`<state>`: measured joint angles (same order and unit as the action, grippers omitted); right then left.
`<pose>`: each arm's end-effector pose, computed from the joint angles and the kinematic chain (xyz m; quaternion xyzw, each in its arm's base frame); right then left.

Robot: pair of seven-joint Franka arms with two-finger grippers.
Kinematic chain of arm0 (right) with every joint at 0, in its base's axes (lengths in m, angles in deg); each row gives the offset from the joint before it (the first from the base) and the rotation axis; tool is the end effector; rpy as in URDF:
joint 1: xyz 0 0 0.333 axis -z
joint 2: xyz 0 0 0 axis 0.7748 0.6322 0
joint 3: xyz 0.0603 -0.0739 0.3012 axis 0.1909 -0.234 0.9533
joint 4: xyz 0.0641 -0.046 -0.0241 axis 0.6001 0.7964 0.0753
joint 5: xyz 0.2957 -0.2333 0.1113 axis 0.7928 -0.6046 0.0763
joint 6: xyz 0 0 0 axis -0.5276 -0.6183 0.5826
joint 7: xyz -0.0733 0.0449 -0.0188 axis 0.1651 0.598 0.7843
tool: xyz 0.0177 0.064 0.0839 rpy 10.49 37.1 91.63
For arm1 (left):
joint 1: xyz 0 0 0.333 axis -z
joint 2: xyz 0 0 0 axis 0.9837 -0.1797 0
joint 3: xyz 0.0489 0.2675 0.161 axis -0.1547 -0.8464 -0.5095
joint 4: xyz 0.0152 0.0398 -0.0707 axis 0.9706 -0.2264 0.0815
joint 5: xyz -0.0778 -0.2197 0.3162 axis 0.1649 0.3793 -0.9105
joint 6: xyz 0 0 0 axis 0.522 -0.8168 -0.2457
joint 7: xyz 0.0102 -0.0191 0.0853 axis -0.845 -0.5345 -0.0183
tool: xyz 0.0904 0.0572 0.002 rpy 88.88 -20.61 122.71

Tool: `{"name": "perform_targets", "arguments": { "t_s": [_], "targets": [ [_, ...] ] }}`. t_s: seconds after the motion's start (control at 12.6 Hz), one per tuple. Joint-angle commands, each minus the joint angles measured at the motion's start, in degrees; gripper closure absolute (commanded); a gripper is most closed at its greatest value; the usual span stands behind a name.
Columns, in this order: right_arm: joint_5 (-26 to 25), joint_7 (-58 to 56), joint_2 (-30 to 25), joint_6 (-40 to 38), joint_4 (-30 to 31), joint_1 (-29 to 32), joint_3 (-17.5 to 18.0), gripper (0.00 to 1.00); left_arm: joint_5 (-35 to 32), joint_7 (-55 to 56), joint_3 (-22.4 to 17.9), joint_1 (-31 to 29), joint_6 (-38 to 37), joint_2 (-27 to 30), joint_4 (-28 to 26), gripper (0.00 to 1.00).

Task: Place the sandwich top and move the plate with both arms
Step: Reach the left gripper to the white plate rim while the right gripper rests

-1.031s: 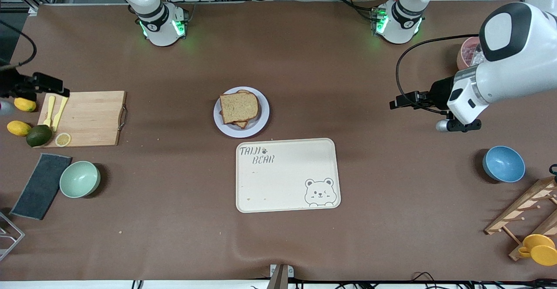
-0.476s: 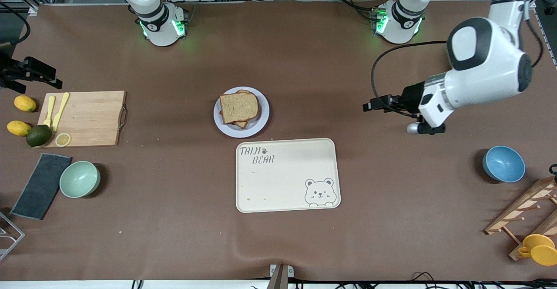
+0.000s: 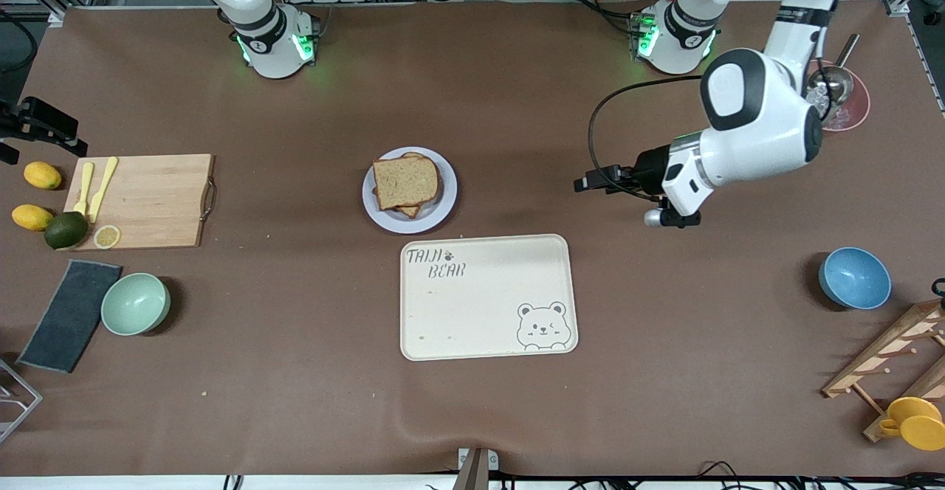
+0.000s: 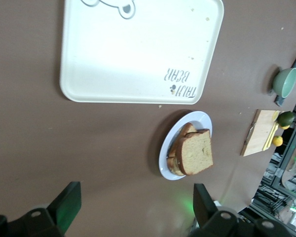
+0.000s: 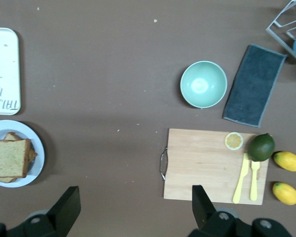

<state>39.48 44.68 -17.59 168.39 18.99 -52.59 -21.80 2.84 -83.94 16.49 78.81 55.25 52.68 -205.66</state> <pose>0.5491 -0.0545 0.6420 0.9986 0.0530 0.0052 0.0061 0.5133 -0.2235 0.3635 0.9286 0.0896 -0.0881 0.3491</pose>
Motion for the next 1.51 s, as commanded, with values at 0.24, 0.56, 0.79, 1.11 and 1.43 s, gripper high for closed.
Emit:
{"name": "perform_targets", "arguments": {
  "t_s": [0.24,0.56,0.79,1.11,1.43],
  "targets": [
    [-3.4,-0.2,1.0,0.9,-2.7,-0.3,0.2,0.0,17.2,-12.6,6.0,4.7,14.2,-7.9,-2.4,0.0],
    [-3.4,-0.2,1.0,1.0,-2.7,-0.3,0.2,0.0,45.3,-46.9,6.0,9.0,20.6,-20.1,-2.2,0.0],
    [-3.4,-0.2,1.0,0.9,-2.6,-0.2,0.2,0.0,57.7,-57.4,6.5,10.7,20.5,-23.6,-0.7,0.0],
    [-3.8,-0.2,1.0,1.0,-2.6,-0.2,0.2,0.0,63.1,-62.9,7.9,11.0,18.6,-29.3,2.4,0.0],
    [-3.6,-0.2,0.9,1.1,-2.6,-0.3,0.2,0.0,66.0,-71.4,8.0,11.2,15.4,-32.4,3.0,0.0]
  ]
}}
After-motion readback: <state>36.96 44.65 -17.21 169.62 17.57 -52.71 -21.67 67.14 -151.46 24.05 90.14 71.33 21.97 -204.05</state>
